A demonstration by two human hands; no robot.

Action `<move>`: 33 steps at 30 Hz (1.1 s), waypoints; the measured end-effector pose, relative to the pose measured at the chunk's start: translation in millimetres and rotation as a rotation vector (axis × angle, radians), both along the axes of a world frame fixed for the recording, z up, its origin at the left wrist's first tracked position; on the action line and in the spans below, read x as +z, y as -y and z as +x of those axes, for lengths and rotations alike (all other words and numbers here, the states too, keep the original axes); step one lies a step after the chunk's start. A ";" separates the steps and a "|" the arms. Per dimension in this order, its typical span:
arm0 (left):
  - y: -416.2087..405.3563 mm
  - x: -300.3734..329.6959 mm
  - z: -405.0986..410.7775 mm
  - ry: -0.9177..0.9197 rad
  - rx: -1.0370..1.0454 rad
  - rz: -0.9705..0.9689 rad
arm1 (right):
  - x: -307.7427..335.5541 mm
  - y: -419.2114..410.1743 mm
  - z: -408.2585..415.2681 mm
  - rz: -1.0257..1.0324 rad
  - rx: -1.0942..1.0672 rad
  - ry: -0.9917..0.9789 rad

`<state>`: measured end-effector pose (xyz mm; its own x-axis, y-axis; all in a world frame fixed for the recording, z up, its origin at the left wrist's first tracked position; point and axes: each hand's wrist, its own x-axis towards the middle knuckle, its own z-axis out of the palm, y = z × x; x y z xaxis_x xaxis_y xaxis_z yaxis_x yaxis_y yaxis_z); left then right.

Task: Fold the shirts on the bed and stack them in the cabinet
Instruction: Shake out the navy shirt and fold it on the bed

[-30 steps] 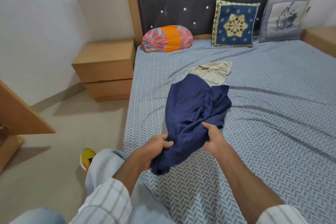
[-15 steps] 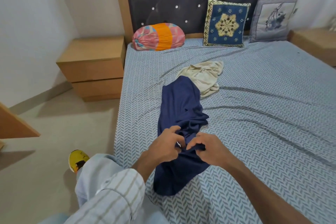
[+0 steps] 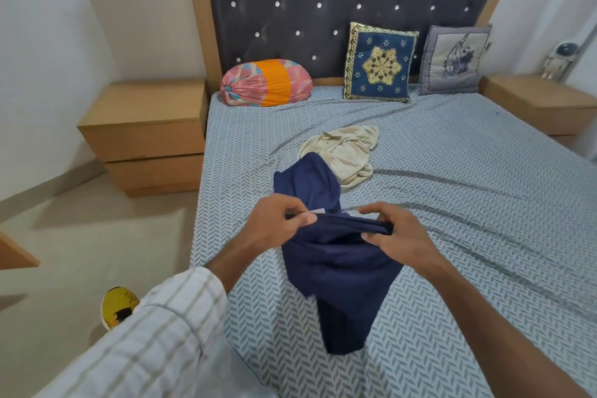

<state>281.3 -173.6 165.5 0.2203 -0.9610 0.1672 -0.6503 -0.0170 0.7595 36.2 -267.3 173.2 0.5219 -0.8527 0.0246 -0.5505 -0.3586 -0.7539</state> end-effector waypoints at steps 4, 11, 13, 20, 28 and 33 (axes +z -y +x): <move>4.1 49.0 8.7 0.067 -0.004 -0.069 | 37.6 1.2 10.4 0.084 0.072 0.039; -3.0 114.7 23.4 0.140 -0.087 0.140 | 110.1 13.0 34.7 -0.158 0.037 0.111; -8.1 129.7 26.0 0.219 -0.064 0.162 | 124.1 14.5 40.9 -0.218 0.022 0.151; -24.9 161.8 17.3 -0.232 -0.022 0.070 | 163.4 10.9 67.4 -0.472 -0.156 0.106; -21.9 181.7 -18.1 -0.876 0.120 -0.079 | 190.6 -35.2 95.8 0.281 0.106 0.375; -26.1 187.6 -23.8 -1.039 0.037 0.029 | 183.8 -30.4 92.0 -0.149 0.131 0.141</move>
